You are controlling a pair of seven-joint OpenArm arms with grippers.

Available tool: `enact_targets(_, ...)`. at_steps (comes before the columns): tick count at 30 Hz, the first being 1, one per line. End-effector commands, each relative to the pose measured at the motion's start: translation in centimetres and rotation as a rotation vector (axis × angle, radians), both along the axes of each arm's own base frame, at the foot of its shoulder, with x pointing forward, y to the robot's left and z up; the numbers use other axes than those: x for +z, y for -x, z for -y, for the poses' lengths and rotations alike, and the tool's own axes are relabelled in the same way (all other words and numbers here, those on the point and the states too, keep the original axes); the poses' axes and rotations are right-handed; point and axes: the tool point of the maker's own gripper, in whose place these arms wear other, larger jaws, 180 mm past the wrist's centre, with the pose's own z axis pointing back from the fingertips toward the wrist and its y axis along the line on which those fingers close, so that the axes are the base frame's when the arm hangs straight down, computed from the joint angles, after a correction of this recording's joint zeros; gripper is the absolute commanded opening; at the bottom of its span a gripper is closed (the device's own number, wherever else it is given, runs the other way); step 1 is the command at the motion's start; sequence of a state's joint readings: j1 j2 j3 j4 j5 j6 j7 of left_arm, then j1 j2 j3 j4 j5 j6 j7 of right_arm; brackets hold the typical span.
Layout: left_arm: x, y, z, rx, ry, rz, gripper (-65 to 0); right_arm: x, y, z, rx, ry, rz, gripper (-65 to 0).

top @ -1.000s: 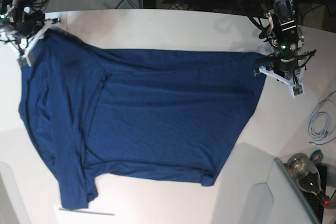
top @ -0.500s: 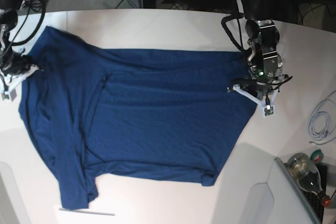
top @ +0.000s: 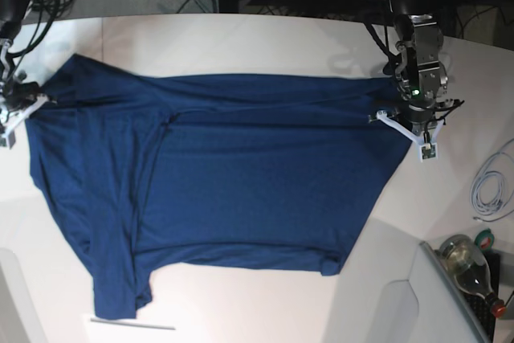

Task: Layout the t-shirt on the table in an organized manner, then fold the t-shirt properly
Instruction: 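Pull the corners apart with both grippers to stretch the shirt, then drag the held corners outward with both grippers to smooth the shirt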

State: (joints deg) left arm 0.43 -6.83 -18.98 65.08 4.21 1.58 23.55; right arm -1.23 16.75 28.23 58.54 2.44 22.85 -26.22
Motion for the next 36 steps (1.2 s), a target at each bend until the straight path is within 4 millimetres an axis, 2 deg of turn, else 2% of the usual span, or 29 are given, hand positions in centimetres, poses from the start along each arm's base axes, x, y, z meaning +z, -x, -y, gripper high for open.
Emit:
enact_targets(1,0.8,-0.3,-0.4,0.008,-0.016,0.013,-65.0,0.2,1.0,1.1,0.013,0.045,-0.054,-64.2)
enact_targets(2,0.9,-0.1,-0.2,0.007,-0.013,0.016,-65.0,0.5,0.9,1.1,0.020,0.054,-0.047,-64.2)
enact_targets(7,3.8,-1.5,1.9,0.007,0.016,0.071,-65.0,3.8,-0.6,1.3,0.049,0.111,-0.019,-63.5)
enact_targets(10,5.9,-2.4,2.5,0.004,0.013,0.117,-65.0,5.6,-2.0,-0.7,0.116,0.105,0.016,-61.7)
enact_targets(13,7.5,-2.8,2.4,0.004,0.005,0.144,-65.0,6.9,-3.0,-3.8,0.236,0.082,0.036,-50.7)
enact_targets(16,8.3,-2.1,2.2,0.004,-0.002,0.138,-65.0,6.7,-2.9,-6.3,0.305,0.044,0.011,-38.9)
enact_targets(17,8.5,-1.6,2.2,0.003,-0.007,0.135,-65.0,6.5,-2.8,-7.0,0.318,0.031,0.010,-36.0)
enact_targets(19,8.4,-0.3,2.2,-0.002,-0.016,0.123,-65.0,6.0,-2.7,-8.0,0.323,0.005,0.009,-34.2)
enact_targets(24,6.9,2.4,2.1,0.000,-0.020,0.068,-65.0,4.7,-2.2,-8.9,0.315,-0.036,-0.015,-34.1)
enact_targets(28,6.8,3.6,0.3,0.053,-0.031,0.058,-65.0,3.2,-1.9,-9.2,0.306,-0.077,-0.055,-34.4)
enact_targets(32,7.1,4.3,-1.4,0.103,-0.043,0.062,-65.0,2.8,-1.6,-9.5,0.308,-0.089,-0.064,-34.8)
enact_targets(33,7.2,4.5,-1.7,0.111,-0.047,0.063,-65.0,2.8,-1.6,-9.5,0.308,-0.089,-0.064,-36.8)
enact_targets(34,7.3,4.6,-2.0,0.118,-0.050,0.063,-65.0,2.7,-1.4,-9.6,0.308,-0.091,-0.068,-41.6)
enact_targets(36,7.4,4.8,-2.6,0.133,-0.055,0.065,-65.0,2.7,-1.3,-9.6,0.309,-0.089,-0.074,-56.1)
